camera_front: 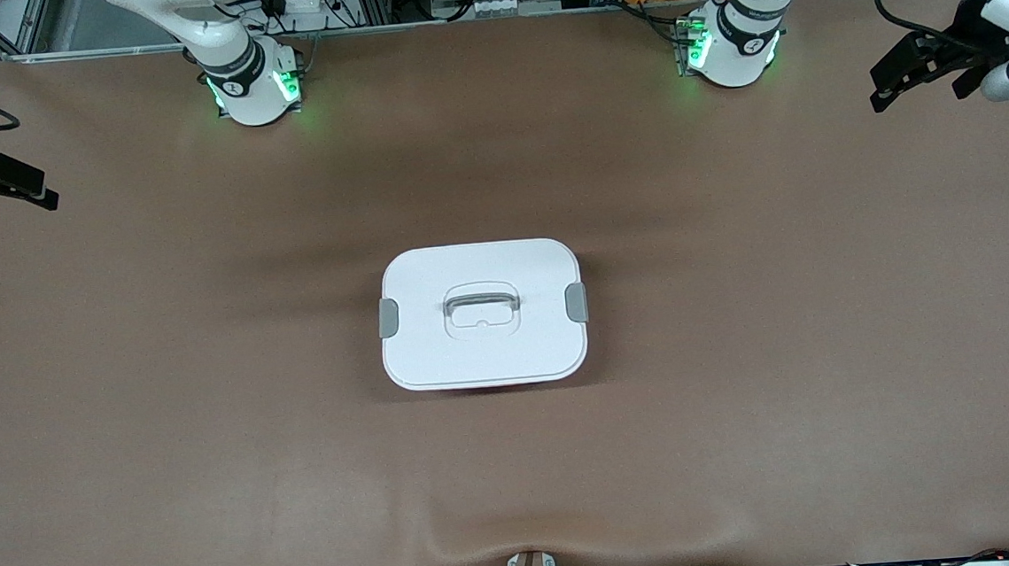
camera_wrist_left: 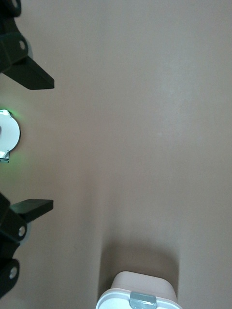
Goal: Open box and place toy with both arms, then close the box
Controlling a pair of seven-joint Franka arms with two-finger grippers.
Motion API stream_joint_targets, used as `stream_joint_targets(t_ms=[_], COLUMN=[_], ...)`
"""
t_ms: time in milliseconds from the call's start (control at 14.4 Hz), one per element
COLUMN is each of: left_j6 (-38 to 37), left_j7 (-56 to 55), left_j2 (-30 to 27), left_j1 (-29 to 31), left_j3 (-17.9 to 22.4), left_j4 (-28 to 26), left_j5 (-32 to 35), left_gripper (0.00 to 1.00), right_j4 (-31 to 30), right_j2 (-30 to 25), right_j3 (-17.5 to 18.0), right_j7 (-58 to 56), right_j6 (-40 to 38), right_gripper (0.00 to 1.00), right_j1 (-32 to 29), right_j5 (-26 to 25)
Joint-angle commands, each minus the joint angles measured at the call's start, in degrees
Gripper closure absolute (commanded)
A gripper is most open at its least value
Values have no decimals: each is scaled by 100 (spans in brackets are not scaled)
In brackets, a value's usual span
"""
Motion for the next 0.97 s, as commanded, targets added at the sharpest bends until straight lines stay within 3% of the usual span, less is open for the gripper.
stream_joint_targets(t_ms=[0, 902], left_j6=[-73, 533], left_j7=[-7, 283], left_j2=[-140, -132], left_j1=[-11, -20], left_j3=[40, 31], left_j4=[-90, -477], left_j5=[-118, -100], left_gripper=[0, 0], right_j4=[131, 131], right_j2=[51, 51], right_j3=[66, 66], right_j7=[-49, -49], right_j6=[-66, -66], right_gripper=[0, 0], right_j1=[-87, -87], right_j5=[-63, -55])
